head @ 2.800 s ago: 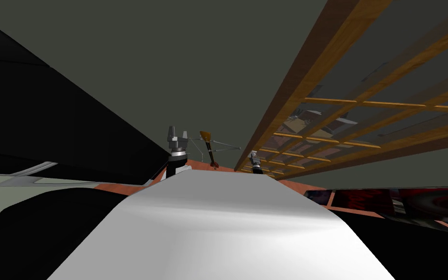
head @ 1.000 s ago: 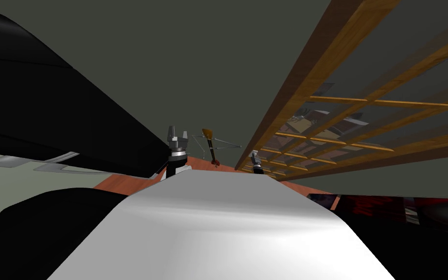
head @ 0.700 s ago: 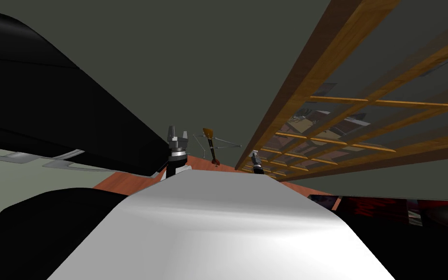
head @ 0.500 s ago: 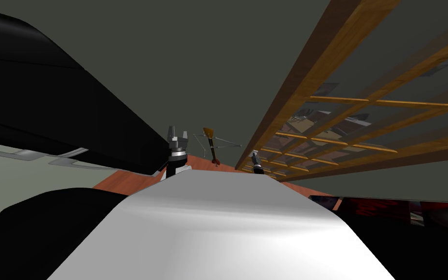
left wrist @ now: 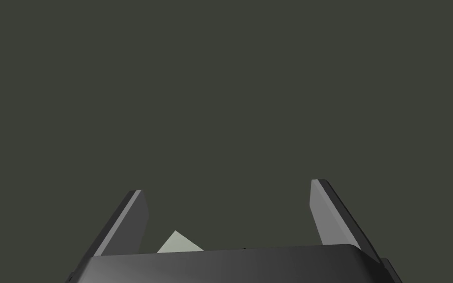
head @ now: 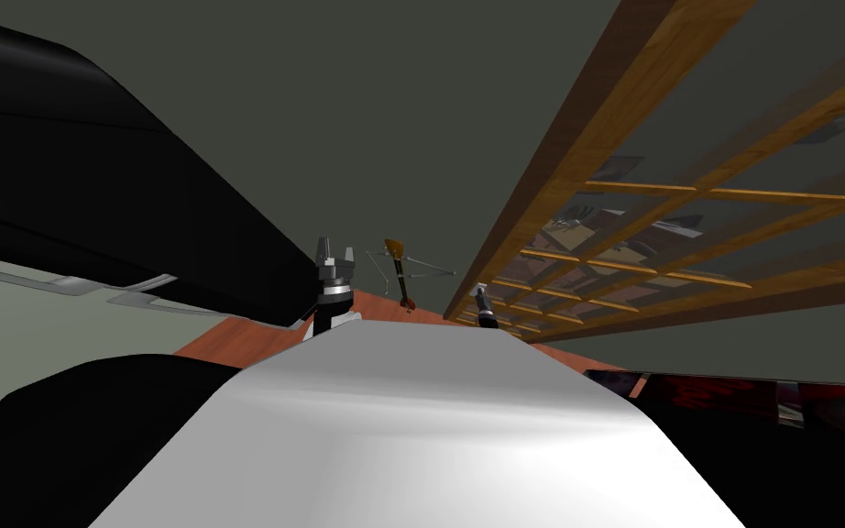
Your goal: Pull the door open
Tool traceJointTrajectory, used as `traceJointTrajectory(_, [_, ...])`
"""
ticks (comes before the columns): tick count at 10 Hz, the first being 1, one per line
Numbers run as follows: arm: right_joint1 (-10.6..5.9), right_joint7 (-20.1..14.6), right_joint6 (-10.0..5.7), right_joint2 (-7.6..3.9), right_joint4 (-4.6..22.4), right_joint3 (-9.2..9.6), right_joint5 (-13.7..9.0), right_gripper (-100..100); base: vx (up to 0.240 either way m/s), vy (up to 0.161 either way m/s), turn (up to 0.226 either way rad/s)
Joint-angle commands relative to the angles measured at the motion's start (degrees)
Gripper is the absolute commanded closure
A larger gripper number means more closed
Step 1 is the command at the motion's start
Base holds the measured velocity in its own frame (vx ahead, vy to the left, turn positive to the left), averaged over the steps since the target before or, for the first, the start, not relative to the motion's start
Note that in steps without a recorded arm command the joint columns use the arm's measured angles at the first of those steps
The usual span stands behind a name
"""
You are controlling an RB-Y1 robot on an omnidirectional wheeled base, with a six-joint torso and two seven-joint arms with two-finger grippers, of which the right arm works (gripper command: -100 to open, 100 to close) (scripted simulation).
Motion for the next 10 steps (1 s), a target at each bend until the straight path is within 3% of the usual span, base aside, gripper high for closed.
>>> traceJointTrajectory(1, [-0.52, -2.9, -0.51, -0.03, 1.3, 0.75, -0.9, 100, -0.033, -0.009, 0.055])
traceJointTrajectory(5, [-0.47, -7.3, -0.44, -0.25, 1.2, 1.54, -2.2, 100, -0.026, -0.011, 0.03])
traceJointTrajectory(10, [-0.35, -15.2, -0.29, -0.73, 1.0, 3.24, -5.0, 100, -0.03, -0.009, 0.041])
